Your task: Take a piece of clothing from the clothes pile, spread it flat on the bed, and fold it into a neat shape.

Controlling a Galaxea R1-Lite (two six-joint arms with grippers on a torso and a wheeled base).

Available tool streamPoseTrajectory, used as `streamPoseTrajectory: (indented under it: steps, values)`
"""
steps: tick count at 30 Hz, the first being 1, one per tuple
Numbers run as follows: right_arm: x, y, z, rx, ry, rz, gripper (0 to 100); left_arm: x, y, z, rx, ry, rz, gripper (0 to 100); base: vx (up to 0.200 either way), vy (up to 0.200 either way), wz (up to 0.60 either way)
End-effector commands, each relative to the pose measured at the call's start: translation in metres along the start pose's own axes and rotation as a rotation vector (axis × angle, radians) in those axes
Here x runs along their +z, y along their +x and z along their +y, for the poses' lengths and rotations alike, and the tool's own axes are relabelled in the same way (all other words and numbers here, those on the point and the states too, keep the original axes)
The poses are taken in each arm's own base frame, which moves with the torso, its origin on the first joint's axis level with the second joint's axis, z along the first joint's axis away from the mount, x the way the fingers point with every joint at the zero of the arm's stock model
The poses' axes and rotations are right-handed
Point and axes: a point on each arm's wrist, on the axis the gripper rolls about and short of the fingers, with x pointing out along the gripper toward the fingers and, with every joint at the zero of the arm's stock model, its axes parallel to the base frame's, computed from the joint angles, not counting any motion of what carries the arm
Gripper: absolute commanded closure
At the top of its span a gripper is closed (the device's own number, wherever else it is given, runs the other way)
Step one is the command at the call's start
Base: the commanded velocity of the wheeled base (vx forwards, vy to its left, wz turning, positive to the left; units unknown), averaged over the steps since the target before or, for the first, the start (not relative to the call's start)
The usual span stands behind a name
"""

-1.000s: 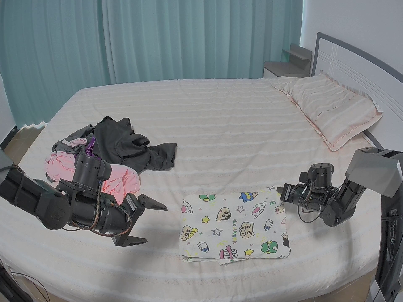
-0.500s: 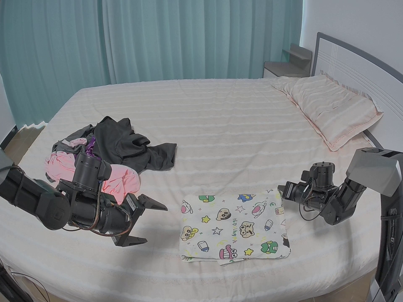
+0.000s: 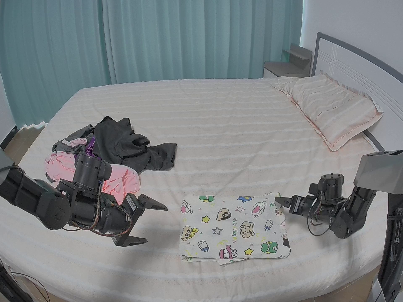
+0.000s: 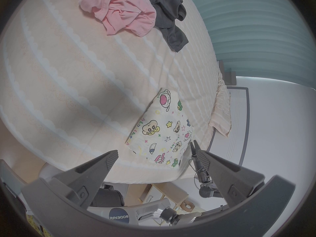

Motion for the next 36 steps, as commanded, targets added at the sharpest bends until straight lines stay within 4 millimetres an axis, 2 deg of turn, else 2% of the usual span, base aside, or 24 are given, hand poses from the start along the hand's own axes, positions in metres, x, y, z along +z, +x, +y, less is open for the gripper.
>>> streamPoseTrajectory:
  steps: [1, 7, 11, 24, 25, 36]
  values:
    - [-0.033, -0.047, 0.011, 0.041, -0.016, 0.093, 0, -0.002, 0.001, 0.0, 0.002, 0.004, 0.007, 0, 0.0, 0.0, 0.0]
    - [-0.064, -0.074, 0.016, 0.125, -0.033, 0.178, 0, -0.002, 0.001, 0.0, 0.002, 0.004, 0.007, 0, 0.0, 0.0, 0.0]
    - [-0.076, -0.074, 0.019, 0.145, -0.052, 0.201, 0, -0.002, 0.001, 0.0, 0.002, 0.004, 0.007, 0, 0.0, 0.0, 0.0]
    - [-0.086, -0.072, 0.024, 0.154, -0.071, 0.235, 0, -0.002, 0.001, 0.0, 0.002, 0.004, 0.007, 0, 0.0, 0.0, 0.0]
    - [-0.085, -0.073, 0.024, 0.155, -0.071, 0.233, 100, -0.002, 0.001, 0.0, 0.003, 0.004, 0.005, 0, 0.0, 0.0, 0.0]
    - [-0.085, -0.09, 0.018, 0.121, -0.06, 0.254, 100, -0.001, 0.002, 0.0, 0.008, 0.006, -0.003, 0, 0.0, 0.0, 0.0]
